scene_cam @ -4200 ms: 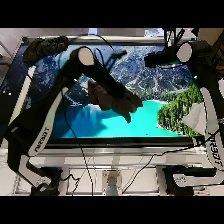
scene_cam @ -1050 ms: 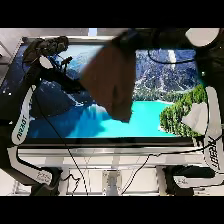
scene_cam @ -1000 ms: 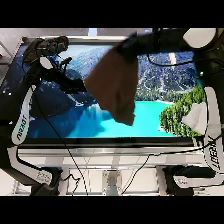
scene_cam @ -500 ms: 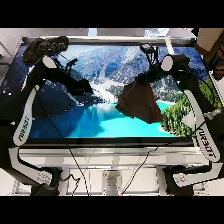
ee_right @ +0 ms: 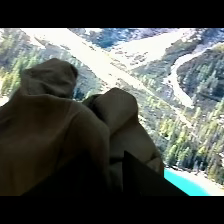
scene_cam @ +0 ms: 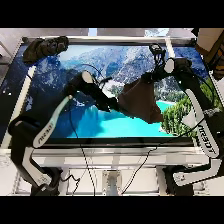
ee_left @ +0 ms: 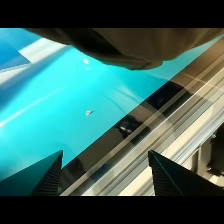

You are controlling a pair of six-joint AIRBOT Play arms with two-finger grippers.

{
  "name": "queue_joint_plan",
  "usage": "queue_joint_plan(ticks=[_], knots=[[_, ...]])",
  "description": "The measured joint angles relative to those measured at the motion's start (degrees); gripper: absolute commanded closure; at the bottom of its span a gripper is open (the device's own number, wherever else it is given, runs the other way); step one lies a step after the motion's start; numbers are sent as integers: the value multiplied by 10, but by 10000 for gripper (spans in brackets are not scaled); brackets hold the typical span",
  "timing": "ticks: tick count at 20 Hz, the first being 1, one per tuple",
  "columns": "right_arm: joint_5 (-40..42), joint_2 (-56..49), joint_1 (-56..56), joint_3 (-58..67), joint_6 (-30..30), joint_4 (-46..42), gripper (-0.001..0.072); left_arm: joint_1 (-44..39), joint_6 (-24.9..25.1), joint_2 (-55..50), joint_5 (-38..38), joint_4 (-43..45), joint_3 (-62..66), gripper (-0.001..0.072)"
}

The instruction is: Fold the shirts.

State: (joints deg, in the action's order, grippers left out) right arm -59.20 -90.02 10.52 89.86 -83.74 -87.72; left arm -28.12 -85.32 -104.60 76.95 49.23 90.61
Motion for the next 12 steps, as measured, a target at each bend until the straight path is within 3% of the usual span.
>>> queue_joint_plan(ticks=[2, 5, 6, 12], knots=[[1, 0, -1, 0, -1, -9, 446, -14, -13, -19, -29, -30, -2, 160], [7, 0, -2, -1, -1, -18, 446, -24, -37, -38, -95, -69, -3, 183], [9, 0, -2, -1, -1, -21, 446, -25, -48, -42, -121, -80, -3, 249], [21, 0, -2, -1, 9, -24, 447, -29, -107, -73, -214, -135, -3, 250]])
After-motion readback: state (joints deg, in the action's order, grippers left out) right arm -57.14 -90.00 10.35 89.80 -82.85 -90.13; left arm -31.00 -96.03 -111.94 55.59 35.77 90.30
